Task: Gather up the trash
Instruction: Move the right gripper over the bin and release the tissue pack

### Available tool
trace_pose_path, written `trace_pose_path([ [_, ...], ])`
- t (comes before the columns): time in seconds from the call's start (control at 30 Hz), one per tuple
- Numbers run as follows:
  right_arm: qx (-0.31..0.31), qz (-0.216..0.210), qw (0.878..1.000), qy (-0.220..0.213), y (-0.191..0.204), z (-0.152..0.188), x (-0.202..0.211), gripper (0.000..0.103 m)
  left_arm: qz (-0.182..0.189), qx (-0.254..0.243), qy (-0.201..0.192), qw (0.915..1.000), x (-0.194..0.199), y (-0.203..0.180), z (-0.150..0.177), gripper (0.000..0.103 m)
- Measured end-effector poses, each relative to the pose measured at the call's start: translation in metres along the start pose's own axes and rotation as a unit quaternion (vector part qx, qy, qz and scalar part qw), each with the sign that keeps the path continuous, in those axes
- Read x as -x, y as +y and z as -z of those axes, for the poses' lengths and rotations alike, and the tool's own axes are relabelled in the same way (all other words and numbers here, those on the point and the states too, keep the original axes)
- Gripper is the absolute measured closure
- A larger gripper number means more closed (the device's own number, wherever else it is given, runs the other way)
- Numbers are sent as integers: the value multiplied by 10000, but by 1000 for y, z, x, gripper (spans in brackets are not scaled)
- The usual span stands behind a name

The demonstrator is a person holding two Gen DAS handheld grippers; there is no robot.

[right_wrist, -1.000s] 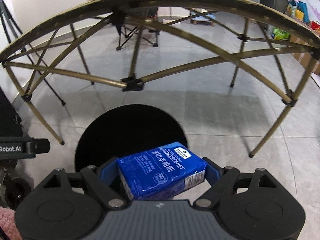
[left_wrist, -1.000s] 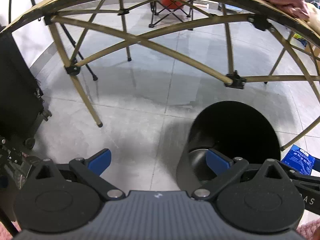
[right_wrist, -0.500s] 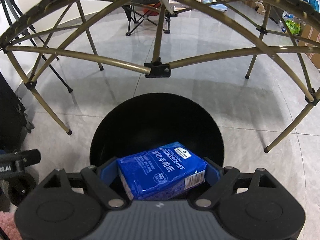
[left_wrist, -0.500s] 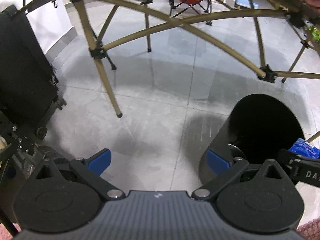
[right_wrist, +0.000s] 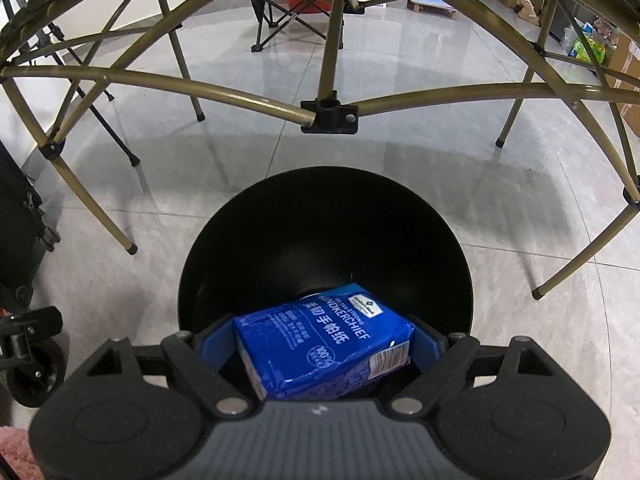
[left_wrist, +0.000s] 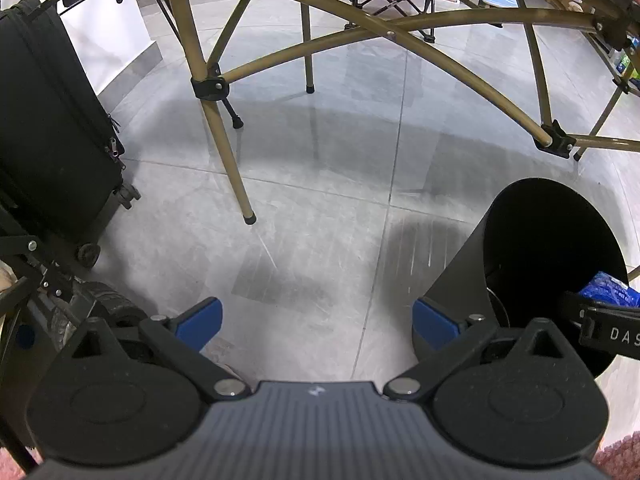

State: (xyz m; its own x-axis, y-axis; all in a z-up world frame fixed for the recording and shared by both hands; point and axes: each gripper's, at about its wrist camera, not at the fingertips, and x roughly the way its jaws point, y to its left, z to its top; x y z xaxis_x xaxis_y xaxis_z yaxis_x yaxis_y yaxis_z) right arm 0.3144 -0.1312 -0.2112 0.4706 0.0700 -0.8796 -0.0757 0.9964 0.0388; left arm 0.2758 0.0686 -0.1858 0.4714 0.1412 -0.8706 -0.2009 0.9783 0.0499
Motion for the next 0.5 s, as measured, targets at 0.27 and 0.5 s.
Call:
trace_pose_path([
  [0.27,4,-12,10000,81,1,-2,-3,16,-29,-24,3,10000,0,-2,2,0],
  [0.5,-38,-74,9999,102,-1,-3,-6,4,-26,-29,1,10000,-1,-2,2,0],
])
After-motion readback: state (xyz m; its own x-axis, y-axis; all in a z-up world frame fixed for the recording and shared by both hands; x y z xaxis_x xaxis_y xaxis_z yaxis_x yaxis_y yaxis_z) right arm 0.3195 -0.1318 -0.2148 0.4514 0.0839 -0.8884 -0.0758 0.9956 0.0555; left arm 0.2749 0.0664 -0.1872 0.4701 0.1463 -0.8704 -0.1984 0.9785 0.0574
